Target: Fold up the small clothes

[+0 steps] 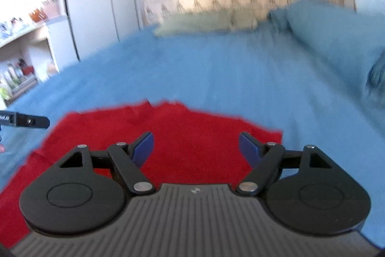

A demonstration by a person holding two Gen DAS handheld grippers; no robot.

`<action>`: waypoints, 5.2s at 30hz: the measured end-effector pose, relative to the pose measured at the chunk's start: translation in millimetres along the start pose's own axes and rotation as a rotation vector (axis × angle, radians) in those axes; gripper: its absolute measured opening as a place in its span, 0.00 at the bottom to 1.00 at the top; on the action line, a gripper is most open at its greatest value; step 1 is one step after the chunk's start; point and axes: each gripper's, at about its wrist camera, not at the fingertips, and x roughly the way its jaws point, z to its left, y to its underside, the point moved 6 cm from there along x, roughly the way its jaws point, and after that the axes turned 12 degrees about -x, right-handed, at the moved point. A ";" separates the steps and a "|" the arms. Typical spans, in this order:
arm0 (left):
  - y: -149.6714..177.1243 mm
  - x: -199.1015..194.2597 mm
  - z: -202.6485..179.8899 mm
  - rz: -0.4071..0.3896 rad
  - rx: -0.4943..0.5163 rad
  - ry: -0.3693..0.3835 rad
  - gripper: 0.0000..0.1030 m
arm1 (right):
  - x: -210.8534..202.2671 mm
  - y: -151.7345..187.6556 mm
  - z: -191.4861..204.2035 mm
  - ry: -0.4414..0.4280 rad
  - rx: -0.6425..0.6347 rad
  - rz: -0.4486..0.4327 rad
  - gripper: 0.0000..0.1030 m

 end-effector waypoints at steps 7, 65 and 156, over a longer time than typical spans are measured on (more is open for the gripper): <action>-16.6 -146.3 -4.5 -0.200 -0.031 -0.083 1.00 | -166.0 -46.5 -1.3 0.137 -0.008 -0.210 1.00; 205.3 -238.2 71.0 0.198 -0.165 -0.039 0.05 | -287.0 194.1 70.2 0.051 0.327 0.264 0.20; 85.8 34.0 -78.7 0.202 0.226 -0.085 1.00 | -45.1 129.5 1.4 0.198 0.570 0.246 1.00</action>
